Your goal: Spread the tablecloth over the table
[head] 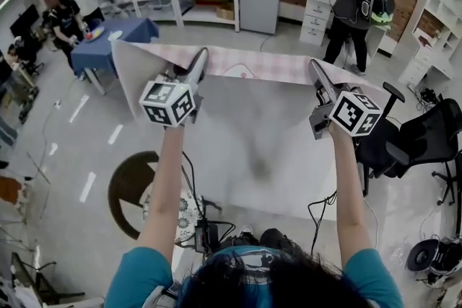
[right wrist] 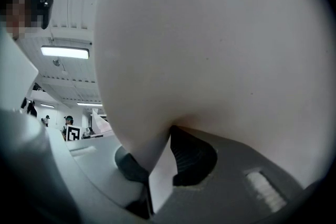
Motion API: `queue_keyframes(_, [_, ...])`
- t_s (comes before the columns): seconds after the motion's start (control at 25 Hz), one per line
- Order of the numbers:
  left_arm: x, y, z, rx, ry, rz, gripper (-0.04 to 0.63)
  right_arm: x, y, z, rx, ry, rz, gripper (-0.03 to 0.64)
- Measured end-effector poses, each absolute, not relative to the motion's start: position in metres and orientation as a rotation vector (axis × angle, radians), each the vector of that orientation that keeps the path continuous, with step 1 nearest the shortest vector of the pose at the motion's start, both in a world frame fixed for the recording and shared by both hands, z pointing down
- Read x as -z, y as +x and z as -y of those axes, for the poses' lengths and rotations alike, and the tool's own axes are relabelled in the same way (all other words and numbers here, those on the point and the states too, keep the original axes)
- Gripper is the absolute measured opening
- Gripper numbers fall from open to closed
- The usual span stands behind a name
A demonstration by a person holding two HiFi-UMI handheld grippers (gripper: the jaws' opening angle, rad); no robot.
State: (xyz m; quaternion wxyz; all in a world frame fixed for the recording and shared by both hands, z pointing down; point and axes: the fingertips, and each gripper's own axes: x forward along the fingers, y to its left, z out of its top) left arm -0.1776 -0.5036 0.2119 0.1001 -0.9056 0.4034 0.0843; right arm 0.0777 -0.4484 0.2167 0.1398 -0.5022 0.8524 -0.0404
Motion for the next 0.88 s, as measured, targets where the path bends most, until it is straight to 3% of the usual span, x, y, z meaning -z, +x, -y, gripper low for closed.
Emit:
queue_keyframes(0.4, [-0.144, -0.091, 0.61, -0.301, -2.728, -1.031, 0.049, -0.159, 0.16, 0.541, 0.069, -1.507, -2.392, 0.038])
queue_keyframes(0.88, [-0.134, 0.05, 0.757, -0.324, -2.731, -0.923, 0.04, -0.17, 0.296, 0.676, -0.025, -1.649, -2.318, 0.041])
